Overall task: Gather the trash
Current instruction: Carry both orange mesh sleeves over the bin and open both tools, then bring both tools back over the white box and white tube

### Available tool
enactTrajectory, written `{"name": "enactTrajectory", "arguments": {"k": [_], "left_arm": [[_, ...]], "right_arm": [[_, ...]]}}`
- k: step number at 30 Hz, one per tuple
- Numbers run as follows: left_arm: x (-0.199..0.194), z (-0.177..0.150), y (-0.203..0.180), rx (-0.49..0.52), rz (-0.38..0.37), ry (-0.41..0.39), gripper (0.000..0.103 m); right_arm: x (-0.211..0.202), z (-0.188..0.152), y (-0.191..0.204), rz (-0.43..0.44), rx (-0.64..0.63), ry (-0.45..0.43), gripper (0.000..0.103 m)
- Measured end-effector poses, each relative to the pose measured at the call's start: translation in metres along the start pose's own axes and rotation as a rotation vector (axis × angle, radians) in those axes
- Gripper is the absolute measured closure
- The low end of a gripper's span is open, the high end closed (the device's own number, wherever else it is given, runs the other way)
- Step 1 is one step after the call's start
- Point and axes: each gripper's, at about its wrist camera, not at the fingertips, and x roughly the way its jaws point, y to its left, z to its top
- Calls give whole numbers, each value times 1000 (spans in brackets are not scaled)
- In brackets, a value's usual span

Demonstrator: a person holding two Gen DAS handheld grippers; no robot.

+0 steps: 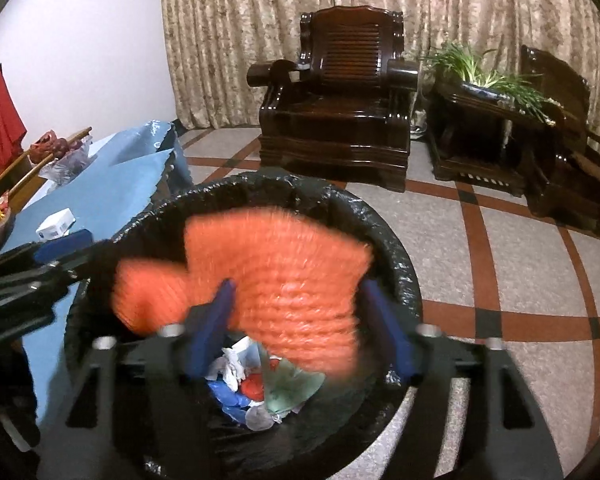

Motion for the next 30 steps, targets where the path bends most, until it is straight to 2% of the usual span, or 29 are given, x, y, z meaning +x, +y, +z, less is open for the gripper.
{"name": "enactTrajectory", "arguments": {"k": [3,8,15,21,30], "left_arm": [[-8,1,5,-10,4,-13,34],[-31,4,11,-3,31,-55,31],[-72,0,34,-29,89,-110,16],[-105,-10,66,-70,150,-128,11],[-150,-33,123,-129,263,-148,10]], "right_arm": [[-3,-2,1,-4,-2,3,16],[-17,0,6,10,11,-19,13],[-39,11,31,44,13,-54,8],[-51,23,67,96,-13,-86,7],[-52,33,133,180,-92,-91,7]]}}
